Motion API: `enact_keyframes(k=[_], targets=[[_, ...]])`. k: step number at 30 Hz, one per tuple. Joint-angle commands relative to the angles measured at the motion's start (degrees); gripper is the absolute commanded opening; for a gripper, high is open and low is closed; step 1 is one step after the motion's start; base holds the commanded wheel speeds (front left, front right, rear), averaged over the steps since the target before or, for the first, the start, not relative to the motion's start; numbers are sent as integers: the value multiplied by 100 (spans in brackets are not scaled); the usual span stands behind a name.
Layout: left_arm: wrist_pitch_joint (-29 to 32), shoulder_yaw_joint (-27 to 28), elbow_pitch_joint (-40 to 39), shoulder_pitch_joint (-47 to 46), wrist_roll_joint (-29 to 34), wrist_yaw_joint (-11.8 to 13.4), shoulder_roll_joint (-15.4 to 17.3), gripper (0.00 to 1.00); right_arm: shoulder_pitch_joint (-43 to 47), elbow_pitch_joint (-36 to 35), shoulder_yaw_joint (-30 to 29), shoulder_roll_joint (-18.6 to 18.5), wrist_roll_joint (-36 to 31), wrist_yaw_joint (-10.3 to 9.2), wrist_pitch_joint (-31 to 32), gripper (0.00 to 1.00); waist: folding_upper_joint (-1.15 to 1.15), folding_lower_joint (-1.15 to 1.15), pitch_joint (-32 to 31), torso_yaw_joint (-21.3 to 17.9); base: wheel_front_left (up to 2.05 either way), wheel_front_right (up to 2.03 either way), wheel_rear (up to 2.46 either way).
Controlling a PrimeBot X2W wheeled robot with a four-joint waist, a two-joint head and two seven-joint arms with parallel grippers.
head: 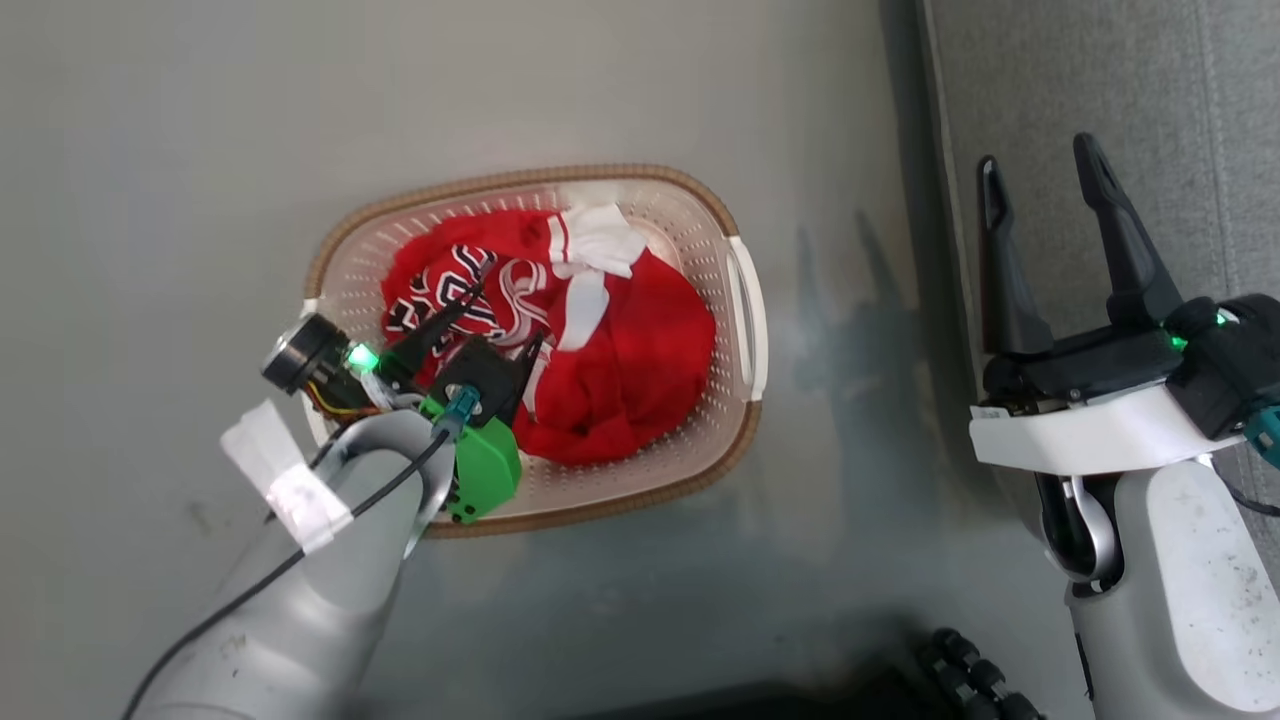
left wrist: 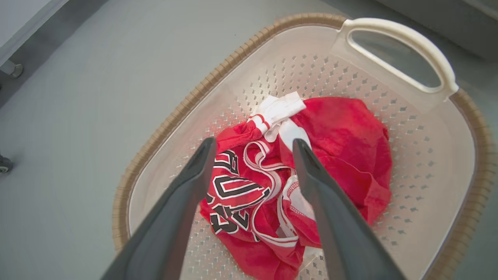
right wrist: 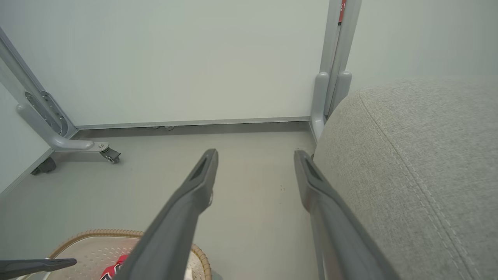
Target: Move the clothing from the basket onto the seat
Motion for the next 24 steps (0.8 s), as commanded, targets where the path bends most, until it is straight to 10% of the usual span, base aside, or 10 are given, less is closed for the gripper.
enact_keyframes(k=[1,24], targets=[[-4,-74,162,-237,84,11,65,100,-112,-55,24,-12,48,-2,-13,100,0,-1,637,-302,0,0,0],[48,-634,1980,-1781,448,553,173,100,-497,-257,245,-13,524,-2,-13,100,0,-1,1937,-645,0,0,0]])
